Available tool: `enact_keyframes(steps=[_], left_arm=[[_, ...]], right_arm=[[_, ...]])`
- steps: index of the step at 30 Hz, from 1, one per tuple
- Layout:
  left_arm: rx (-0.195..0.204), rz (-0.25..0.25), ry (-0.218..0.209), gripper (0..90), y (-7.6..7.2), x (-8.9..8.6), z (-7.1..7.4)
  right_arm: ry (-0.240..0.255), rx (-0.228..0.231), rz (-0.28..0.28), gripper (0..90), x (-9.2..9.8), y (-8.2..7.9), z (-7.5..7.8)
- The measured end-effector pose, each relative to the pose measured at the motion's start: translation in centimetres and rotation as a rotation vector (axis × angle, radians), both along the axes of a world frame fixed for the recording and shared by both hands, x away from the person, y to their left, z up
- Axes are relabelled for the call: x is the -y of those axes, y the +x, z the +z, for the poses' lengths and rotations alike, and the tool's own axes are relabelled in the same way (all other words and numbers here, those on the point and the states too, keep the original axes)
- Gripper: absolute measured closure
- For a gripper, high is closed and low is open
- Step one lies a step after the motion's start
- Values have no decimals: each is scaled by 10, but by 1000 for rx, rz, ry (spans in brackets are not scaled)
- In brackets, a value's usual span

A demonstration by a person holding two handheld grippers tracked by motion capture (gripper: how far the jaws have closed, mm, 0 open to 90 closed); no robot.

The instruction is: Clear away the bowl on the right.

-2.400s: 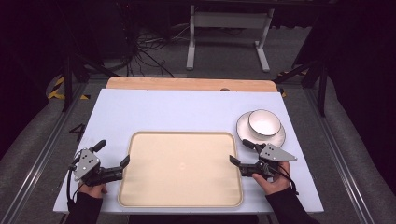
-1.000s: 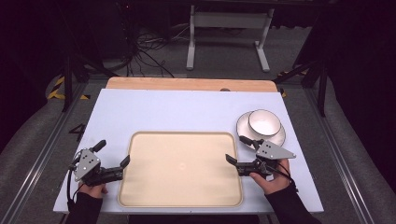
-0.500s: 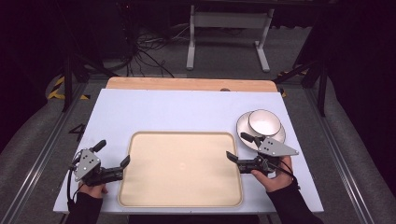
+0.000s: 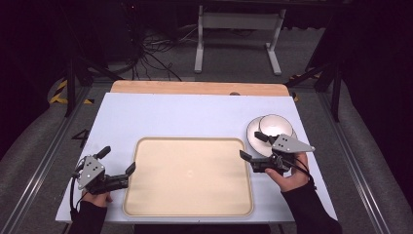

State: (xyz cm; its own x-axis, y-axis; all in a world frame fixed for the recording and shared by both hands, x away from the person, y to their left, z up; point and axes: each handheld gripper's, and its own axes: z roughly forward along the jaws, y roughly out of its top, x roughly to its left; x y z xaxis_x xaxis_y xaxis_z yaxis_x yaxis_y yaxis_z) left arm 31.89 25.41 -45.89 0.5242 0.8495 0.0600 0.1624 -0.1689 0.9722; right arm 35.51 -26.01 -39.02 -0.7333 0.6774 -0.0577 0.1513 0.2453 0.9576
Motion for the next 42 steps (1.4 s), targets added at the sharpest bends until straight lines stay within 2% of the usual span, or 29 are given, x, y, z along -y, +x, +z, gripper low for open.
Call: enact_keyframes(steps=[15,24,29,34,42], left_arm=[[3,0,6,1,-1,0,0],[3,0,5,1,0,0,0],[3,0,6,1,0,0,0],[3,1,6,1,0,0,0],[4,1,1,1,-1,1,0]], right_arm=[[-21,-10,-70,168,26,15,11],[-11,-10,-98,170,40,22,14],[-22,-13,-116,170,48,26,16],[2,-16,-149,177,57,32,22],[-7,-11,-171,176,67,41,28]])
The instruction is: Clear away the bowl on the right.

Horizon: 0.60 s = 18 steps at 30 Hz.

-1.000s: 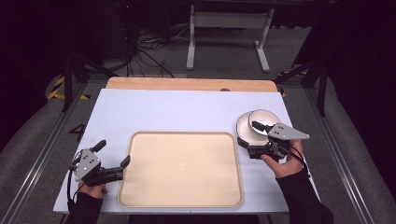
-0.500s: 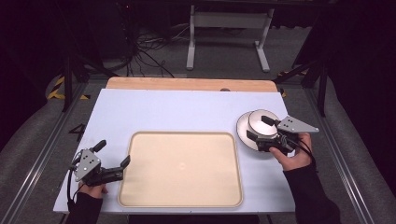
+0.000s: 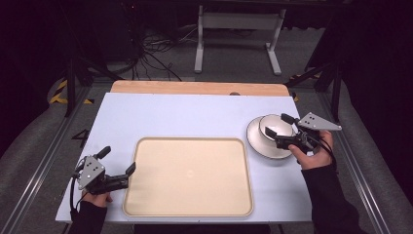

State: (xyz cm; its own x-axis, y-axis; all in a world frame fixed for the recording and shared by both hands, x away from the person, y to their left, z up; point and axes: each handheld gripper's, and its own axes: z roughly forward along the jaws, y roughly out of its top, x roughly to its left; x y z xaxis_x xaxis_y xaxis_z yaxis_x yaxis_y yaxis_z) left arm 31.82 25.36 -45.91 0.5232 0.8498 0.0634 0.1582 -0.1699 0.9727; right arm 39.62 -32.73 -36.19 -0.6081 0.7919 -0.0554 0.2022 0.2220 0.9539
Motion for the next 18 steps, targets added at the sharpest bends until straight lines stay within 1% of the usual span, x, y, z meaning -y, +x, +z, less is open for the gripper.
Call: enact_keyframes(steps=[9,14,18], left_arm=[[0,1,1,1,0,0,0],[1,2,2,1,0,0,0],[1,1,3,1,0,0,0]], right_arm=[[-10,8,-6,182,12,6,5],[-19,15,-20,185,21,8,7],[-28,9,-42,185,28,10,8]])
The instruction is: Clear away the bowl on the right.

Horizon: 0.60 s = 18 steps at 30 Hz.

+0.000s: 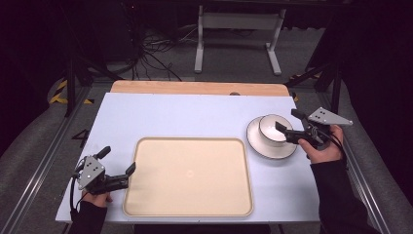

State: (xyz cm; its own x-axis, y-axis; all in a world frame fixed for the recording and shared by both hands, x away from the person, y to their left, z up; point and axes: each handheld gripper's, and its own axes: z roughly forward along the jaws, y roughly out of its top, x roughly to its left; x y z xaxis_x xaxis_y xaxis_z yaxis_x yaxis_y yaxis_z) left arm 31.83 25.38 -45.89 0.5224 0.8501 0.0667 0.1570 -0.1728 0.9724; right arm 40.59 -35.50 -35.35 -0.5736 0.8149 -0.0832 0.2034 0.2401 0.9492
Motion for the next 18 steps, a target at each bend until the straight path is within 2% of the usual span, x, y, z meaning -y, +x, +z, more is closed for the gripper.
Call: enact_keyframes(steps=[9,18], left_arm=[[-1,1,-3,1,0,0,0],[-1,1,-1,1,0,0,0]], right_arm=[[-19,-27,-38,198,12,4,3],[-76,-128,-117,230,17,16,7]])
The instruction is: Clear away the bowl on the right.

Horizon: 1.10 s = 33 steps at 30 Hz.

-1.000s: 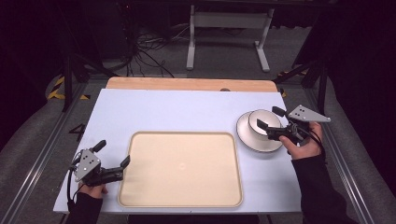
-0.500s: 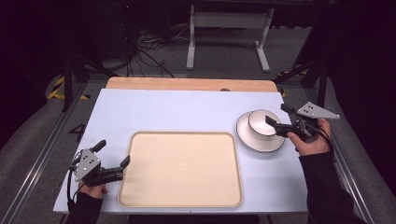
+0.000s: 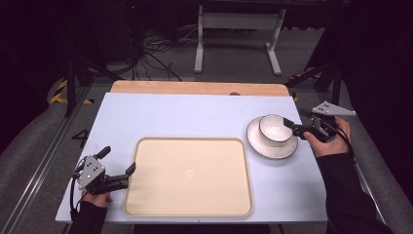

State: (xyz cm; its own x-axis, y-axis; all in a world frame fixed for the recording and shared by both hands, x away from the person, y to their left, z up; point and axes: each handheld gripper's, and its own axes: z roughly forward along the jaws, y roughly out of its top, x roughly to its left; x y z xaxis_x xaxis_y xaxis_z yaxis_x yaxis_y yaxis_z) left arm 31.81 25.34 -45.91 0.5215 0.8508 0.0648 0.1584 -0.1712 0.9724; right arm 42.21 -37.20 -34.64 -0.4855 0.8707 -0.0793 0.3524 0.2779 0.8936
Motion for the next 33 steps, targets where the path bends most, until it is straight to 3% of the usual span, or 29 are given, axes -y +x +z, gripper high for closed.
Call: enact_keyframes(steps=[6,12,19,22,26,33], left_arm=[[0,1,0,1,0,0,0],[0,0,0,1,0,0,0],[-2,0,2,1,0,0,0],[2,0,1,1,0,0,0],[8,4,7,1,-1,0,0],[10,3,11,1,-2,0,0]], right_arm=[[-16,-78,-49,255,0,10,-1],[-64,-158,-78,286,3,20,-2],[-87,-285,-94,404,2,31,-8],[-93,-314,-93,431,3,34,-10],[-88,-391,-104,479,2,40,-14],[-77,-497,-174,536,4,52,-24]])
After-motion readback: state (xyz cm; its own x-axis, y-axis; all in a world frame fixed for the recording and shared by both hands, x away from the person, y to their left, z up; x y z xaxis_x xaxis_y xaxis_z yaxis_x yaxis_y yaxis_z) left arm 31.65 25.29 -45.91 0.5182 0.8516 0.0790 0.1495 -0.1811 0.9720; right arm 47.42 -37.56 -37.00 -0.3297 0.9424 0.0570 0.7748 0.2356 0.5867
